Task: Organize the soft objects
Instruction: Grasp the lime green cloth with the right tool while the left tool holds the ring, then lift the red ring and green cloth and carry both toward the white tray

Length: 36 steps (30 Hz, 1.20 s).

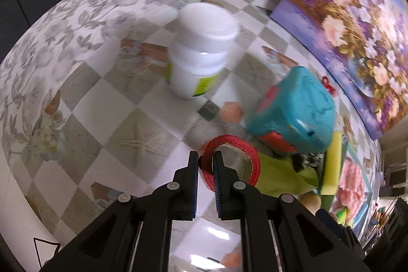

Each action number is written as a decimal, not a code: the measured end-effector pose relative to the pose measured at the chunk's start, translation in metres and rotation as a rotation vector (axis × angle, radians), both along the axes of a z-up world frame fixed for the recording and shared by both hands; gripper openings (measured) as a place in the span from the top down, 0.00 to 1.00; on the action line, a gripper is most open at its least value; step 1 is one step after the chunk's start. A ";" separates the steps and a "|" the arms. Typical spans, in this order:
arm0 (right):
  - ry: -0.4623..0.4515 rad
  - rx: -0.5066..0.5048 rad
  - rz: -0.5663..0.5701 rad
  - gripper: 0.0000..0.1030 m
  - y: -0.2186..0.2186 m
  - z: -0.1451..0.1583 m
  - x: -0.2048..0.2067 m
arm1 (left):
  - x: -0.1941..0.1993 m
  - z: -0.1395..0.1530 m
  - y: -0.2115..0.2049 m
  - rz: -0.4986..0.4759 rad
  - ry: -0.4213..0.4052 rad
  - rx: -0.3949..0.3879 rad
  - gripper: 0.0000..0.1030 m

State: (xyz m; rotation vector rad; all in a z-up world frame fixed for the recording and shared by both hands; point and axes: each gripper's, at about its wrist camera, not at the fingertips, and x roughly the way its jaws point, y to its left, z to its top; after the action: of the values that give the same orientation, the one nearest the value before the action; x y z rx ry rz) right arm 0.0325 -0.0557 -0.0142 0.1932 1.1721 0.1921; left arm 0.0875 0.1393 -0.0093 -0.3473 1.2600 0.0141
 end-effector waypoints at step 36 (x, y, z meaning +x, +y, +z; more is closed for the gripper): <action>0.000 -0.118 0.003 0.93 0.011 -0.025 0.022 | 0.002 -0.025 0.009 0.017 0.043 0.024 0.89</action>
State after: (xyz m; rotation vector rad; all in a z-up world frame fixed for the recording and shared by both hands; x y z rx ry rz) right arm 0.0550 -0.0450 -0.0393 0.0875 1.1806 0.1247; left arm 0.0896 0.1479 -0.0342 -0.3388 1.2987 0.0516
